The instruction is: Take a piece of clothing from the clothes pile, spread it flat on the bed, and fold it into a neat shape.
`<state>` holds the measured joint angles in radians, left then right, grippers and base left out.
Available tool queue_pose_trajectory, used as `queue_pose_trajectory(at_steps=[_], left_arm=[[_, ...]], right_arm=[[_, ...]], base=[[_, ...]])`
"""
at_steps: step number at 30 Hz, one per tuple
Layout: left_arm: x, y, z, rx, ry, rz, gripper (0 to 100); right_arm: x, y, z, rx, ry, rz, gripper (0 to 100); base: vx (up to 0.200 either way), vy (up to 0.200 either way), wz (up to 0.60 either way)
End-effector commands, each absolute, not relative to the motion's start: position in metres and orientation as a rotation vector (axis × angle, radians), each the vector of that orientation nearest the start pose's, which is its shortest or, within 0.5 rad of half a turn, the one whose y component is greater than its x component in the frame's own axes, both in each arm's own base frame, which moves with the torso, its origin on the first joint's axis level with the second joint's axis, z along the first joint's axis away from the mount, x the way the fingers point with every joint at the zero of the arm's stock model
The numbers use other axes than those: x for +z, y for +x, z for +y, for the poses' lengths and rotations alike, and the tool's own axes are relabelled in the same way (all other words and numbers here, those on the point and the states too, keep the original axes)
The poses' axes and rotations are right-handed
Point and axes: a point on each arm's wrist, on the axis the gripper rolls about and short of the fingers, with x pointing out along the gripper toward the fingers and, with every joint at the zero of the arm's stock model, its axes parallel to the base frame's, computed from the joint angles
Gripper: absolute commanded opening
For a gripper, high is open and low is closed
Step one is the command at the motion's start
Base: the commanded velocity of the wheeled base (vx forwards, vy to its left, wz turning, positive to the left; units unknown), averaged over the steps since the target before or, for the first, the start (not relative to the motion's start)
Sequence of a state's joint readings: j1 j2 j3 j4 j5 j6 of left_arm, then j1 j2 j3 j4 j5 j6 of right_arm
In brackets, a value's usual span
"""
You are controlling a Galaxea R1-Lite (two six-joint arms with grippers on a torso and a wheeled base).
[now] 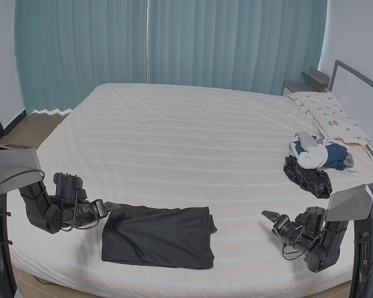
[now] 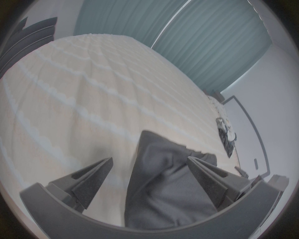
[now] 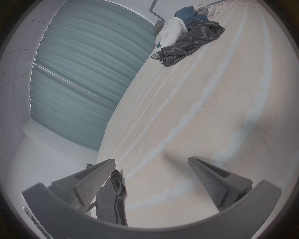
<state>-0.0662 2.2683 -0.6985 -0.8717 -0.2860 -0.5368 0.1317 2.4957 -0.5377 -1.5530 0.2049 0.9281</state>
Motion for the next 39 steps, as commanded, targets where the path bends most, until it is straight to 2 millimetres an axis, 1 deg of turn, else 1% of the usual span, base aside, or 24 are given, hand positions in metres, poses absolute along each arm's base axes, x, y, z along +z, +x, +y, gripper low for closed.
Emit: queue_pose_trajectory(at_steps=[1, 3, 7, 11, 17, 18, 27, 30, 38, 39], left_arm=[[-0.003, 0.363, -0.031, -0.146, -0.631, 0.709, 100], [-0.009, 0.371, -0.032, -0.139, -0.633, 0.708, 100], [-0.02, 0.381, -0.033, -0.139, -0.629, 0.711, 100], [-0.029, 0.384, -0.035, -0.139, -0.627, 0.724, 100], [-0.031, 0.388, -0.038, -0.148, -0.625, 0.72, 100], [-0.03, 0.39, -0.042, -0.16, -0.621, 0.718, 0], [-0.033, 0.392, -0.043, -0.152, -0.624, 0.715, 0], [-0.033, 0.393, -0.04, -0.072, -0.603, 0.684, 0], [-0.03, 0.397, -0.035, -0.029, -0.656, 0.65, 0], [-0.029, 0.395, -0.034, -0.019, -0.679, 0.645, 0]], right_arm=[[-0.049, 0.334, 0.05, 0.127, 0.92, 0.521, 100], [-0.05, 0.335, 0.051, 0.128, 0.92, 0.52, 100], [-0.051, 0.335, 0.051, 0.126, 0.919, 0.524, 100], [-0.052, 0.335, 0.052, 0.129, 0.915, 0.523, 100], [-0.055, 0.335, 0.052, 0.129, 0.889, 0.529, 100], [-0.056, 0.335, 0.052, 0.123, 0.883, 0.525, 100], [-0.056, 0.335, 0.054, 0.12, 0.88, 0.524, 100], [-0.056, 0.335, 0.054, 0.118, 0.879, 0.525, 100], [-0.056, 0.334, 0.056, 0.126, 0.845, 0.525, 100], [-0.053, 0.331, 0.064, 0.159, 0.818, 0.53, 100]], base=[[0.0, 0.0, 0.0], [0.0, 0.0, 0.0], [0.0, 0.0, 0.0], [0.0, 0.0, 0.0], [0.0, 0.0, 0.0], [0.0, 0.0, 0.0], [0.0, 0.0, 0.0], [0.0, 0.0, 0.0], [0.0, 0.0, 0.0], [0.0, 0.0, 0.0]])
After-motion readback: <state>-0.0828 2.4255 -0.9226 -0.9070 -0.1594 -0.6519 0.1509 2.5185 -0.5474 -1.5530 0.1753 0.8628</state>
